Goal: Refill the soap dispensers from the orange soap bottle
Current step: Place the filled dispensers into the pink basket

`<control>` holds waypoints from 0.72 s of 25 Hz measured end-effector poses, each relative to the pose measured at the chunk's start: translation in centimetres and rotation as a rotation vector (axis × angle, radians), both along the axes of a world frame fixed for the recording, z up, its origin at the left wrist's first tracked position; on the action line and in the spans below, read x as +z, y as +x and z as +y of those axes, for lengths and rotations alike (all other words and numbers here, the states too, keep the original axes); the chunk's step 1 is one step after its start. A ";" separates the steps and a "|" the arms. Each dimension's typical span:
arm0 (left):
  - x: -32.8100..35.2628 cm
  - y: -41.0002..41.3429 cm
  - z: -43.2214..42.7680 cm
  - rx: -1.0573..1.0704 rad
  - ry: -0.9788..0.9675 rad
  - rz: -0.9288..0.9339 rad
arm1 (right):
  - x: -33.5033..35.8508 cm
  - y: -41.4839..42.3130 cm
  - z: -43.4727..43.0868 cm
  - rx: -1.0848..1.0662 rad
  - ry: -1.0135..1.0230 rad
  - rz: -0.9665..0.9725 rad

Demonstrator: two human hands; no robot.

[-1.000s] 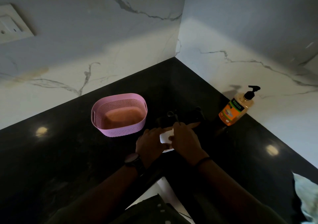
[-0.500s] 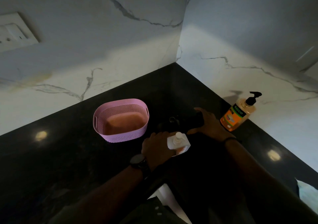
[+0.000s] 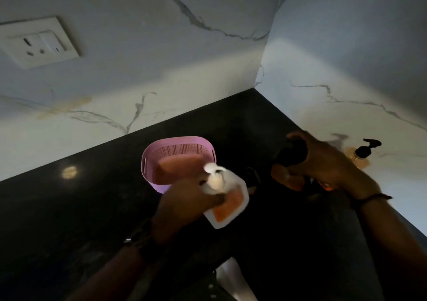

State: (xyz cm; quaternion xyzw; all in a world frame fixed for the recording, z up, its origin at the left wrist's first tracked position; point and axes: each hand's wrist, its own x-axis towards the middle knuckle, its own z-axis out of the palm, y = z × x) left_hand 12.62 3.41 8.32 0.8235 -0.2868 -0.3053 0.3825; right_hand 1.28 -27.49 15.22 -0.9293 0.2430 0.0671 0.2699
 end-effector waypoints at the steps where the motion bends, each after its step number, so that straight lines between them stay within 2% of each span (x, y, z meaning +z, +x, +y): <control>1: 1.4 1.3 1.6 0.083 -0.035 0.040 | 1.7 0.4 1.4 0.003 -0.018 -0.051; 3: 3.6 3.8 3.6 0.226 -0.083 0.057 | 4.1 1.7 4.4 -0.005 0.019 -0.195; 5: 3.8 6.5 4.6 0.371 -0.119 0.033 | 4.9 3.7 7.4 -0.035 0.147 -0.338; 8: 1.4 10.3 4.6 0.472 -0.078 -0.008 | 2.7 8.4 11.7 -0.144 0.308 -0.413; 10: -1.0 11.9 4.0 0.528 -0.032 -0.028 | -0.6 11.7 13.9 -0.214 0.307 -0.437; 13: -3.6 12.6 2.5 0.602 0.158 -0.008 | -5.5 15.2 16.6 -0.280 0.212 -0.421; 15: -5.0 12.6 1.6 0.548 0.162 -0.039 | -8.0 16.2 17.6 -0.278 0.127 -0.401; 18: -7.2 12.4 0.5 0.343 0.187 -0.179 | -10.4 16.7 17.9 -0.254 0.064 -0.370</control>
